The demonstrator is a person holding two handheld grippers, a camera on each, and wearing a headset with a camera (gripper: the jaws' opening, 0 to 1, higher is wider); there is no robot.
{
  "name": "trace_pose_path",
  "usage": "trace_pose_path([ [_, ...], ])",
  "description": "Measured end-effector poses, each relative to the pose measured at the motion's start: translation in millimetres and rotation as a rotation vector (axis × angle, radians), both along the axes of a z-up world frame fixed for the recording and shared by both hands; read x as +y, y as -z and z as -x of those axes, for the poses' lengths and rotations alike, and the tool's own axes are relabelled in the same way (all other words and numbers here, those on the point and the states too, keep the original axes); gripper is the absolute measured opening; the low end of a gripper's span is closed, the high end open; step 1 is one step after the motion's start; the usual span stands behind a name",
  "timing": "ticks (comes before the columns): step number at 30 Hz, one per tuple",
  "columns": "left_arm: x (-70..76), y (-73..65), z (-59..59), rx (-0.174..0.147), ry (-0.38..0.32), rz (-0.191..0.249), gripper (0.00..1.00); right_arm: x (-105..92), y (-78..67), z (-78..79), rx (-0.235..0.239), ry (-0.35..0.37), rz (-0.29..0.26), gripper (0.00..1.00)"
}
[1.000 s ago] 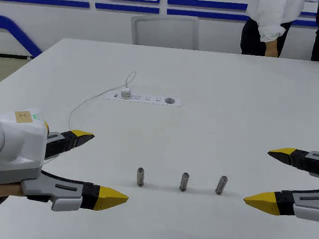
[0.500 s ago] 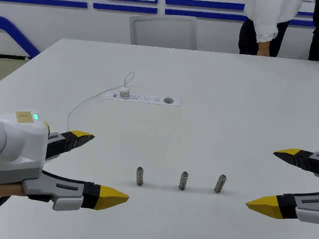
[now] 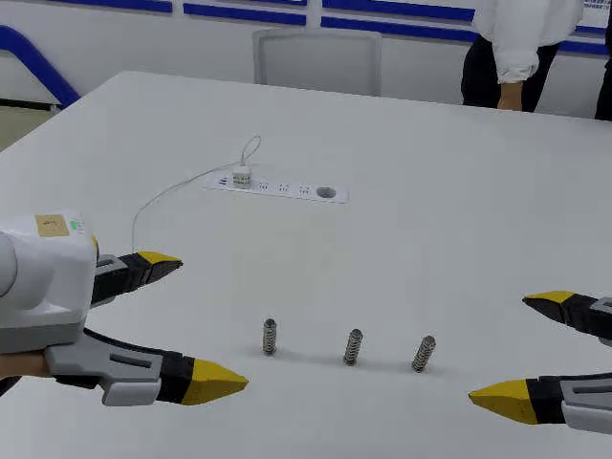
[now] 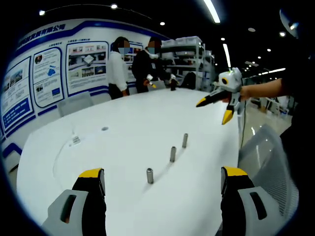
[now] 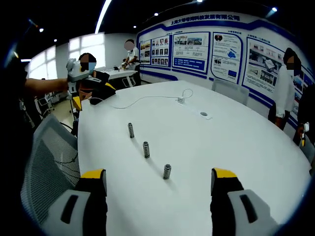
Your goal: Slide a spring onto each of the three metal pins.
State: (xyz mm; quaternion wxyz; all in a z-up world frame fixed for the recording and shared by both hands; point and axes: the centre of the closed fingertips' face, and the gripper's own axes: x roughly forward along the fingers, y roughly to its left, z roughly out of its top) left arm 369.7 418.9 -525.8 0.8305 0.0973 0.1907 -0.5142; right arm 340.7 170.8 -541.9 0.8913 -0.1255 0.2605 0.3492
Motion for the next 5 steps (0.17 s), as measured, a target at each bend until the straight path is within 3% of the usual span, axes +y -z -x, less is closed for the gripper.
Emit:
trace_pose_path([
  [5, 3.8, 2.1, 1.3, 0.009, -0.007, 0.005, 1.00, -2.0, -4.5, -3.7, -0.009, 0.029, -0.015, 0.88],
])
